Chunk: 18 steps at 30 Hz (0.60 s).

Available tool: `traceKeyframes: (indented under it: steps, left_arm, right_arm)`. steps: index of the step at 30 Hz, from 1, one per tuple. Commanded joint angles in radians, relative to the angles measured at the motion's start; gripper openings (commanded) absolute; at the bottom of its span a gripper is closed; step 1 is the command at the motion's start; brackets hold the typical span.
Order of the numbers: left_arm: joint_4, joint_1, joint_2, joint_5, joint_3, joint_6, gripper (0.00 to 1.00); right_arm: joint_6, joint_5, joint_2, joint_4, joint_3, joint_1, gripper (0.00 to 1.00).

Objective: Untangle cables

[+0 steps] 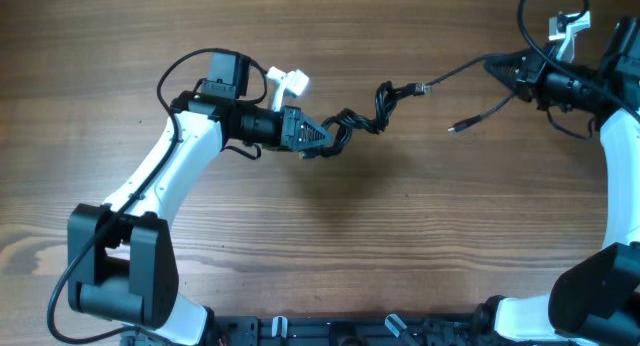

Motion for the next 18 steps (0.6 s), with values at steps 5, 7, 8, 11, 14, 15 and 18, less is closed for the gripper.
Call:
traceKeyframes:
  steps: [5, 7, 8, 11, 14, 15, 18]
  left_arm:
    - [0.028, 0.021, -0.016, 0.048, -0.002, 0.112, 0.04]
    - [0.035, 0.021, -0.016, 0.048, -0.002, 0.112, 0.04]
    - [0.035, 0.021, -0.016, 0.047, -0.002, 0.112, 0.04]
    - [0.034, 0.021, -0.016, 0.047, -0.002, 0.091, 0.04]
    - [0.03, 0.021, -0.016, 0.047, -0.002, 0.074, 0.04]
    - [0.03, 0.021, -0.016, 0.047, -0.002, 0.074, 0.04]
    - [0.031, 0.021, -0.016, 0.047, -0.002, 0.074, 0.04]
  right_arm:
    - [-0.146, 0.188, -0.035, -0.137, 0.009, 0.015, 0.37]
    - [-0.192, 0.19, -0.035, -0.151, 0.009, 0.056, 0.66]
    - [-0.217, 0.182, -0.035, -0.147, 0.009, 0.084, 0.76]
    - [-0.273, 0.171, -0.035, -0.145, 0.009, 0.169, 0.79]
    - [-0.23, 0.18, -0.035, -0.146, 0.009, 0.303, 0.79]
    - [-0.227, 0.184, -0.035, -0.146, 0.009, 0.342, 0.79]
    - [-0.15, 0.258, -0.035, -0.142, 0.008, 0.431, 0.78]
